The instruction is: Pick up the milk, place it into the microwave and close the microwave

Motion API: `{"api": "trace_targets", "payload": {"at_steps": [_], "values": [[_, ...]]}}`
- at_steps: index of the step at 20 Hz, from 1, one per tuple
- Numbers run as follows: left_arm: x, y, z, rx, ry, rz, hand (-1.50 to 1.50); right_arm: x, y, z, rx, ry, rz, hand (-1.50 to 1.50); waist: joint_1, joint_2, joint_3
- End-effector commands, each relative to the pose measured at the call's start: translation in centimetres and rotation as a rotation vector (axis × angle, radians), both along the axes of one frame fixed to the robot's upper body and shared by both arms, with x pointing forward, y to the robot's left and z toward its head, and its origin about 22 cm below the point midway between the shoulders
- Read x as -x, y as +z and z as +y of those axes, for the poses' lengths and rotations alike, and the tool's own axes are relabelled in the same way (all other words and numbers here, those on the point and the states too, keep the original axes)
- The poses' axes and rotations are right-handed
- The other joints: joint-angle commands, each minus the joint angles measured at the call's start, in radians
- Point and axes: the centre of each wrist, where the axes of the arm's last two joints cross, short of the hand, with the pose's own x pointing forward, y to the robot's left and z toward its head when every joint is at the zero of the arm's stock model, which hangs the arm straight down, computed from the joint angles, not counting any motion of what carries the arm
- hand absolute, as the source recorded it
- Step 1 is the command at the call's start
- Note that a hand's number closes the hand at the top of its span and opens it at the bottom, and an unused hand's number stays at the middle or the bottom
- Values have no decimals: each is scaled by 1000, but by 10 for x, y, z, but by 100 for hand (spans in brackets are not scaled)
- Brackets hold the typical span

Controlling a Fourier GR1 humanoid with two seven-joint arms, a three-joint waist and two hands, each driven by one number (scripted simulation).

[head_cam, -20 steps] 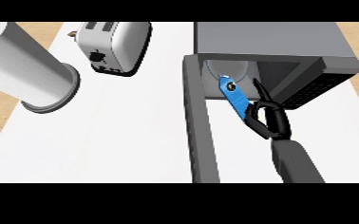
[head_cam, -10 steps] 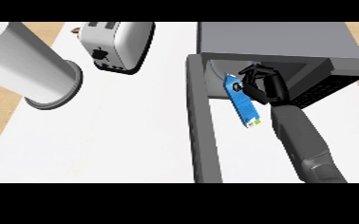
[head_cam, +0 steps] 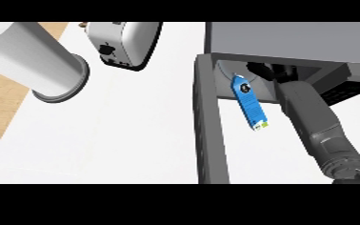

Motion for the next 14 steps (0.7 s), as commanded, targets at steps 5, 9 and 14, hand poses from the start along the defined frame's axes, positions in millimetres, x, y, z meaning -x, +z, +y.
{"api": "trace_targets", "payload": {"at_steps": [5, 9, 14], "values": [[-10, 15, 4, 3, -54, -72, -150, -15, 33, -22, 150, -158, -54, 150, 36, 20, 2], [-17, 14, 1, 21, -61, -80, -150, -18, 39, -22, 180, -211, -54, 150, 53, 35, 3], [-24, 14, 5, 15, -72, -83, -150, -19, 40, -19, 191, -271, -59, 150, 75, 45, 3]]}}
